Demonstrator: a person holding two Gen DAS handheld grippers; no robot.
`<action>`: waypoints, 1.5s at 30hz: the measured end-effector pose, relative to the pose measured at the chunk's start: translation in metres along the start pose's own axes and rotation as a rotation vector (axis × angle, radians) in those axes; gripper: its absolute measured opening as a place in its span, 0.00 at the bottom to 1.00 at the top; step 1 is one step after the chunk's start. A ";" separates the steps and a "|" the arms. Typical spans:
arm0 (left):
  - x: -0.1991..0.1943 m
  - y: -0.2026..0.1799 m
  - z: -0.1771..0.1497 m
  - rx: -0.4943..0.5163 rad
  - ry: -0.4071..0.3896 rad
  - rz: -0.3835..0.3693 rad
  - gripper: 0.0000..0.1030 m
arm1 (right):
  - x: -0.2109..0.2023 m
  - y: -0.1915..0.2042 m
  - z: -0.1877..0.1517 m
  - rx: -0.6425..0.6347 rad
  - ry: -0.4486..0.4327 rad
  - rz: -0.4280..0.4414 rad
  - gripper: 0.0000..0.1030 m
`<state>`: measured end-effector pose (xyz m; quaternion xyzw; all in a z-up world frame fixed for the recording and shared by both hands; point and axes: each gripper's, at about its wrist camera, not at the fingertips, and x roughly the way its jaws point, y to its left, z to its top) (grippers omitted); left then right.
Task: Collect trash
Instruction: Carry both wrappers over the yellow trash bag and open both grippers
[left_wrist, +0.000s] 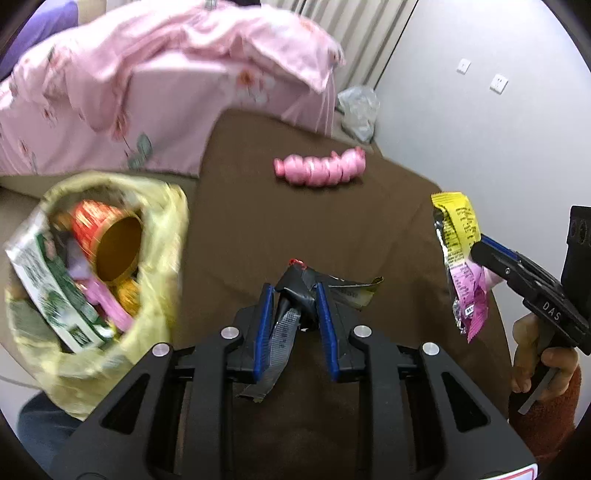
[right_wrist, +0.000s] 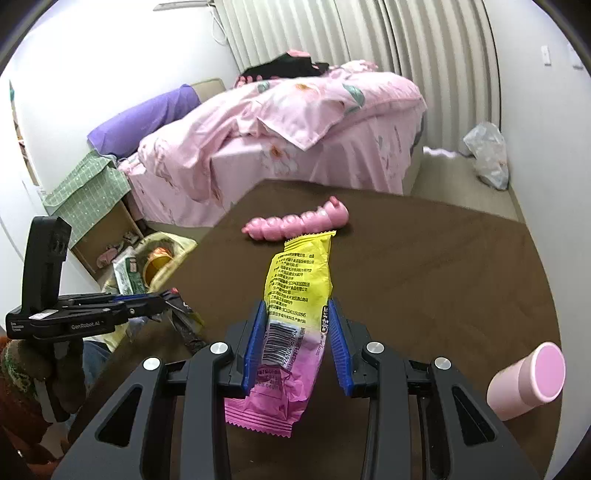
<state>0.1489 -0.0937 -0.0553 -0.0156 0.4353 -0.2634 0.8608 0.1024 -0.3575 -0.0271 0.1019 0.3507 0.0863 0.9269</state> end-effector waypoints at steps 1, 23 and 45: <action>-0.006 0.000 0.001 0.004 -0.018 0.008 0.22 | -0.003 0.005 0.003 -0.011 -0.011 0.006 0.32; -0.126 0.132 0.006 -0.217 -0.316 0.137 0.22 | 0.016 0.148 0.070 -0.288 -0.085 0.161 0.32; -0.057 0.213 -0.028 -0.339 -0.184 0.127 0.22 | 0.170 0.223 0.067 -0.369 0.137 0.278 0.32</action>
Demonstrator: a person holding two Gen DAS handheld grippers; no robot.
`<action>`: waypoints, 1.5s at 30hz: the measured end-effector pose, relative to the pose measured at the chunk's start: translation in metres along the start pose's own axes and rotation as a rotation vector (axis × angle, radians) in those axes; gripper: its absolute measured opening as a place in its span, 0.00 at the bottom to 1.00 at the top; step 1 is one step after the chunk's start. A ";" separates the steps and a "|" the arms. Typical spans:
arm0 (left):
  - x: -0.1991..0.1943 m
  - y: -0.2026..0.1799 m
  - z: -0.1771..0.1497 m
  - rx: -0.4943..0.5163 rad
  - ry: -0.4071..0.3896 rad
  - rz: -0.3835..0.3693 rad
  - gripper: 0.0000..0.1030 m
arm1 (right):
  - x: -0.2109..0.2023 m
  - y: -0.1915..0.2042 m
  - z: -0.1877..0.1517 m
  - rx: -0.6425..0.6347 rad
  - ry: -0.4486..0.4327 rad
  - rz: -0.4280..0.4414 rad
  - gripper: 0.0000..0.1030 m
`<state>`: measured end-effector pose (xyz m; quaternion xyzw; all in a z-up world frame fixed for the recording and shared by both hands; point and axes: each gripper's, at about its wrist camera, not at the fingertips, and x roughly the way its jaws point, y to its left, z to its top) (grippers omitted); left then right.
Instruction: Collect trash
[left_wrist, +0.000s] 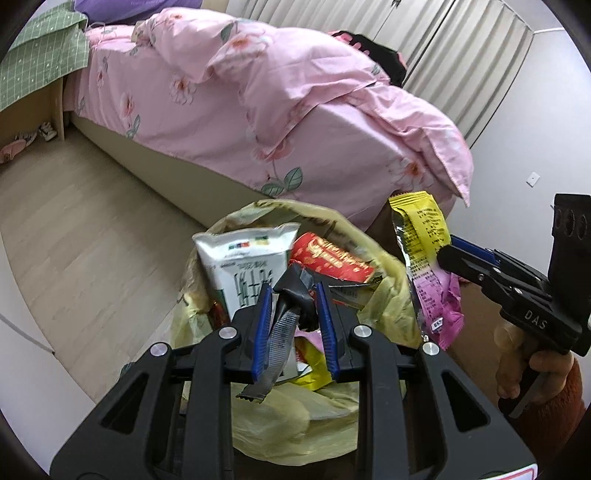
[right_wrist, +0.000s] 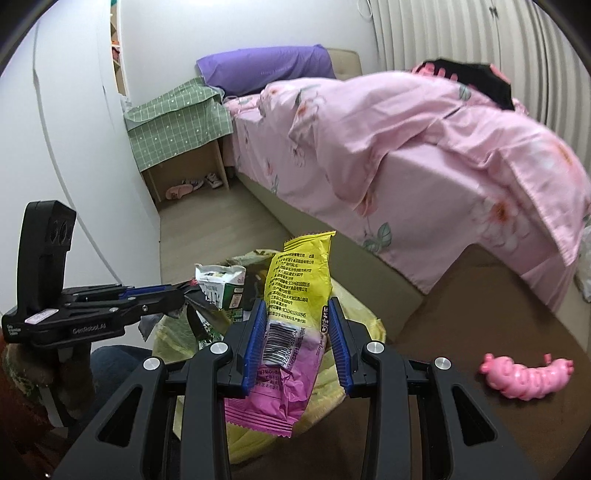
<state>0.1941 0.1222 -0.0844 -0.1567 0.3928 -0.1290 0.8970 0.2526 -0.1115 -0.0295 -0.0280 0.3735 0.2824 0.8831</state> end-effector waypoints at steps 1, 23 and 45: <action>0.004 0.003 -0.001 -0.006 0.008 0.002 0.22 | 0.004 -0.001 -0.001 0.004 0.006 0.007 0.32; -0.010 0.019 0.006 -0.099 -0.041 0.000 0.47 | 0.044 0.010 -0.011 -0.035 0.060 0.046 0.46; -0.121 -0.113 -0.049 0.158 -0.128 0.132 0.67 | -0.155 0.014 -0.085 0.162 -0.064 -0.170 0.51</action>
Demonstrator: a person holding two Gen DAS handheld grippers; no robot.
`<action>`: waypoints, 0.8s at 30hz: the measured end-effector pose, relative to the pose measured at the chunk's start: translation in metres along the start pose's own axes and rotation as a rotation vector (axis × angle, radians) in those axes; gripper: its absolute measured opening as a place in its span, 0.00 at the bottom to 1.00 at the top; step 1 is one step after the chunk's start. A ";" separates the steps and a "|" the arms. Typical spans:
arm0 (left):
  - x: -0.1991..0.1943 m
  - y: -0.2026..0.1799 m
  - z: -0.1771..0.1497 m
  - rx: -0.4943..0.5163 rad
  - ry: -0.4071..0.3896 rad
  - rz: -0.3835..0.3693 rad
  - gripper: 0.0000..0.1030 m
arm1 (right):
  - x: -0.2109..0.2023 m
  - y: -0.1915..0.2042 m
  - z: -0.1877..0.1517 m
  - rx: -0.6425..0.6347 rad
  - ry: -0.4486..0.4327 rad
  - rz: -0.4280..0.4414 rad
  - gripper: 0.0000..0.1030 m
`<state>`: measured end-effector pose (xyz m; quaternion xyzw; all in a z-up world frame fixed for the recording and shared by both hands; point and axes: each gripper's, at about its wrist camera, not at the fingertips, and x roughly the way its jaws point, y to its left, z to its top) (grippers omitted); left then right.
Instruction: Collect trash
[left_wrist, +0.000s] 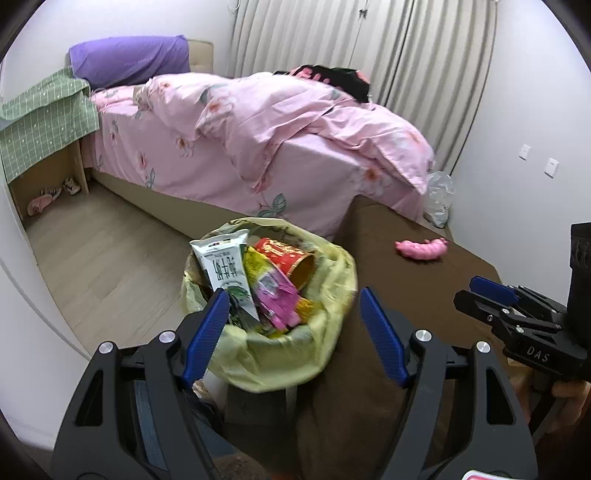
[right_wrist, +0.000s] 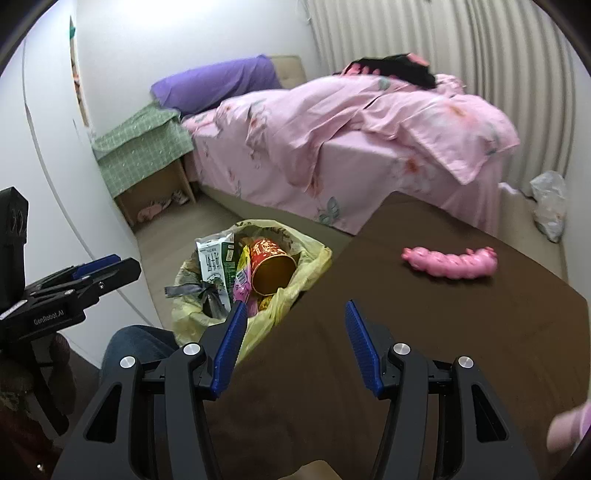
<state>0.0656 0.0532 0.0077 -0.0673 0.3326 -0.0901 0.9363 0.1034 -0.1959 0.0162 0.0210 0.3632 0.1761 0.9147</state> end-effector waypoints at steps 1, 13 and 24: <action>-0.009 -0.006 -0.003 0.010 -0.005 0.013 0.67 | -0.008 0.003 -0.005 -0.005 -0.005 -0.015 0.51; -0.055 -0.030 -0.038 0.064 0.033 0.113 0.67 | -0.064 0.034 -0.051 0.004 -0.009 -0.027 0.51; -0.069 -0.025 -0.043 0.043 0.025 0.142 0.67 | -0.081 0.045 -0.061 0.004 -0.034 -0.044 0.51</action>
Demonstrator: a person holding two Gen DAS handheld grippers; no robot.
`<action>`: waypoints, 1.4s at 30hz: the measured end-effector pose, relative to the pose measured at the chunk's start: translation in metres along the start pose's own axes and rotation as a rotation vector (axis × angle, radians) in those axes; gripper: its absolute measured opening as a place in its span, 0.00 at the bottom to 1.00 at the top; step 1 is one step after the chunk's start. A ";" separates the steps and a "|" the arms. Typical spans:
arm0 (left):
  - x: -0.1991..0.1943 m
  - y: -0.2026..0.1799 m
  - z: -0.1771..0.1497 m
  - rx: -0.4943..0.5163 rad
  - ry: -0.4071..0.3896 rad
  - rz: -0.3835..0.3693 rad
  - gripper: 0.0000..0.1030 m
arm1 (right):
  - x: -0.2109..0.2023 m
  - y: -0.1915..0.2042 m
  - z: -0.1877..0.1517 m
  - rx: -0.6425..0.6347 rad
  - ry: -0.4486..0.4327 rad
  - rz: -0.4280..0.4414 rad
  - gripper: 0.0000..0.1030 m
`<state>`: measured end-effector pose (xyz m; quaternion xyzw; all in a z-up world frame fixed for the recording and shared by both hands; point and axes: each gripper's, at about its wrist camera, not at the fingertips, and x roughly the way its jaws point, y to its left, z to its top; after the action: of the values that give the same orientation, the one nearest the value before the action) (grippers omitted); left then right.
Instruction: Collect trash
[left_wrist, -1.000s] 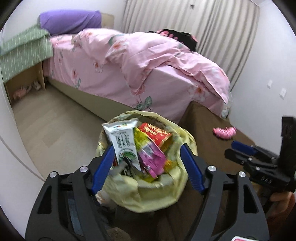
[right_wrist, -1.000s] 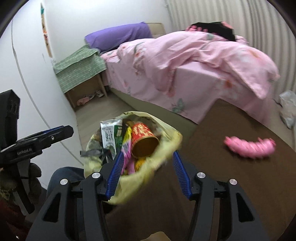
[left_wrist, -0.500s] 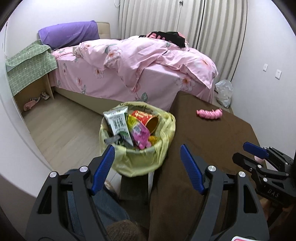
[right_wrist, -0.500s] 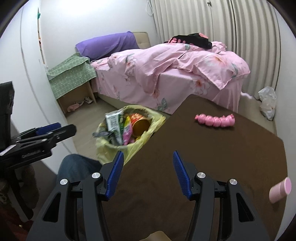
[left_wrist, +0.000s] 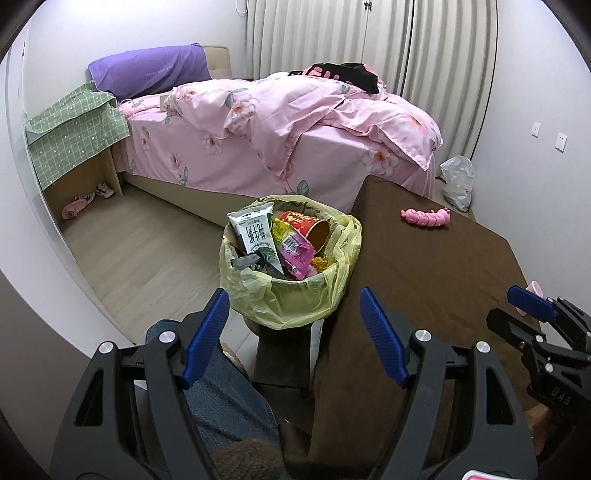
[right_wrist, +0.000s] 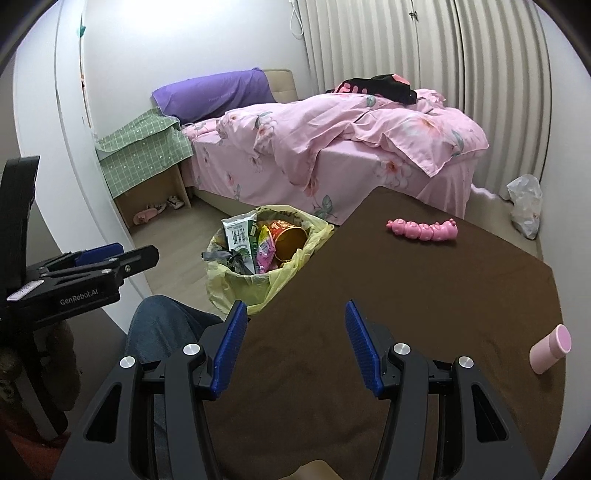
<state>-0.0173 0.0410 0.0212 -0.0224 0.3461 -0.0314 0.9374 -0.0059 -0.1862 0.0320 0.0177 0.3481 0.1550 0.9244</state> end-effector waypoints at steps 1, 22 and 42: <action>0.000 0.000 0.000 0.002 0.001 0.002 0.67 | -0.001 0.000 0.000 0.001 -0.001 -0.001 0.51; 0.001 -0.003 -0.002 0.011 0.004 -0.003 0.67 | 0.002 0.003 0.003 -0.001 0.004 0.010 0.51; 0.000 -0.003 -0.002 0.012 0.005 -0.005 0.67 | 0.002 0.003 0.003 0.001 0.005 0.012 0.51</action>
<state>-0.0185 0.0381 0.0199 -0.0174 0.3484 -0.0357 0.9365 -0.0030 -0.1828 0.0329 0.0201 0.3505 0.1605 0.9225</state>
